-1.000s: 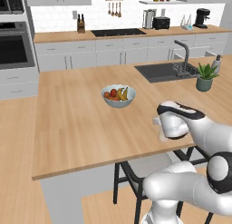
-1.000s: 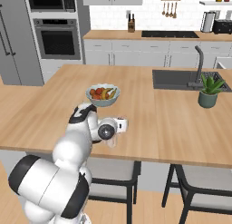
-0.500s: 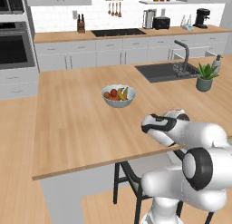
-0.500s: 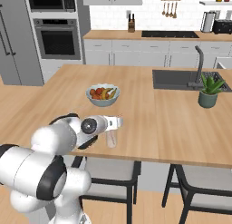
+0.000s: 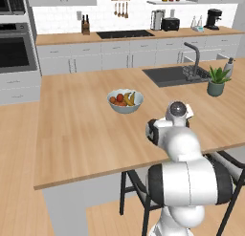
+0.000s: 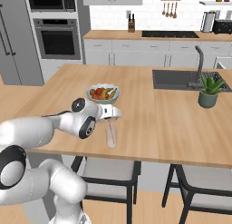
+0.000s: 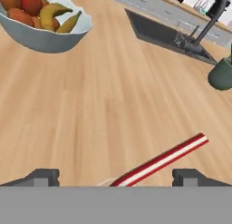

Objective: Take a straw from the drawer in front and place it inside the glass cup on the dining counter.

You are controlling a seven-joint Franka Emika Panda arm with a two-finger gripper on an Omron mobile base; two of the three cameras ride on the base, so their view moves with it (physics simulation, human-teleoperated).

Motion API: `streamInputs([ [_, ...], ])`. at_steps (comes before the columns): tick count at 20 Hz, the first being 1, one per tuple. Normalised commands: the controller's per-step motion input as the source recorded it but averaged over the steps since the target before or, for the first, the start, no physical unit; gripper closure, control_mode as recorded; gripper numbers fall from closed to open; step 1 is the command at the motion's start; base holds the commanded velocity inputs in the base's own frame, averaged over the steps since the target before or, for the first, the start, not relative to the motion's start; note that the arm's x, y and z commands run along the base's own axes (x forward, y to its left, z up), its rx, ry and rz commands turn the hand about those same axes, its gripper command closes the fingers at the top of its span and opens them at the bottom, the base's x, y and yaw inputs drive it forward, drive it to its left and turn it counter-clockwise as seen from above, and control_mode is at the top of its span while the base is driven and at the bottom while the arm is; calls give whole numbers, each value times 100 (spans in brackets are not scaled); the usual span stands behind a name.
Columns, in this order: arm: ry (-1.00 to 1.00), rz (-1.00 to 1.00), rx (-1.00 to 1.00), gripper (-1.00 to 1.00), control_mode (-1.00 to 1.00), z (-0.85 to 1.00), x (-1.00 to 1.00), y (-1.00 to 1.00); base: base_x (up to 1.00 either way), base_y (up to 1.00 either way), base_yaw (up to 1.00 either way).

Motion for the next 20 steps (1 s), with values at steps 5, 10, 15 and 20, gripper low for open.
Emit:
streamInputs([
  [5,33,-6,-4,-100,-100,42,0,-12,0,0,0],
  [10,31,-2,0,-100,-100,4,-7,0,0,0,0],
  [15,1,0,1,-100,-100,24,-95,0,0,0,0],
  [20,-5,0,8,-100,-100,30,-100,0,0,0,0],
])
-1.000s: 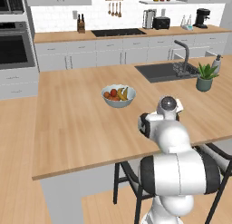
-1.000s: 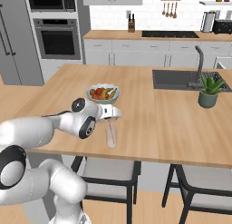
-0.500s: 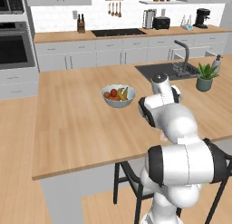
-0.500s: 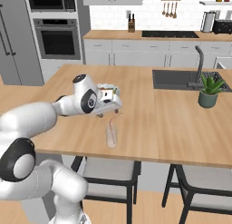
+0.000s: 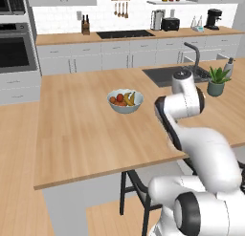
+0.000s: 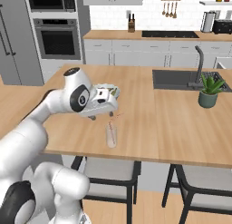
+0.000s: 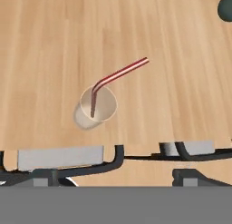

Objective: Take a straw from the drawer in front and place it inside the glass cup on the dining counter.

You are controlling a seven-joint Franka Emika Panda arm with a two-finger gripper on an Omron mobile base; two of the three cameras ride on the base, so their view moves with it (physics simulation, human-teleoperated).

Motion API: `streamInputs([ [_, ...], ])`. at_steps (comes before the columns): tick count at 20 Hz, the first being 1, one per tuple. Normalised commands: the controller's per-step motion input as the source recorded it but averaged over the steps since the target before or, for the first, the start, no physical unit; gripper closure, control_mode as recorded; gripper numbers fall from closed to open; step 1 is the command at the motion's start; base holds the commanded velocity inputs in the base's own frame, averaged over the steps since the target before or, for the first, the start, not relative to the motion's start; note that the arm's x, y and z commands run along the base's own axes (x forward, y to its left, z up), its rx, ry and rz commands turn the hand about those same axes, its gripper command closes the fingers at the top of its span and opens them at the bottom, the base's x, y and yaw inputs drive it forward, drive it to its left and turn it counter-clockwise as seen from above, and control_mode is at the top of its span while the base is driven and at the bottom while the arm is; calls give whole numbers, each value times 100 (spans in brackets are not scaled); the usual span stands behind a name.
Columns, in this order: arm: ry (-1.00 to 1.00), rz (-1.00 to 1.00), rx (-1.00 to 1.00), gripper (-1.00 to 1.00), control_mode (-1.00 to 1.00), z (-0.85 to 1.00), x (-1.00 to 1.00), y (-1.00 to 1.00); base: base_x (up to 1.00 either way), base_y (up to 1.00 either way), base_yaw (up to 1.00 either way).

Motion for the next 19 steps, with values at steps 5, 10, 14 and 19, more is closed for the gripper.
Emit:
streamInputs([
  [5,0,0,15,-100,-100,47,-100,8,0,0,0],
  [10,0,9,14,-100,-100,46,-89,47,0,0,0],
  [14,0,14,6,-100,-100,34,-71,66,0,0,0],
  [19,0,14,0,-100,-100,21,-51,82,0,0,0],
])
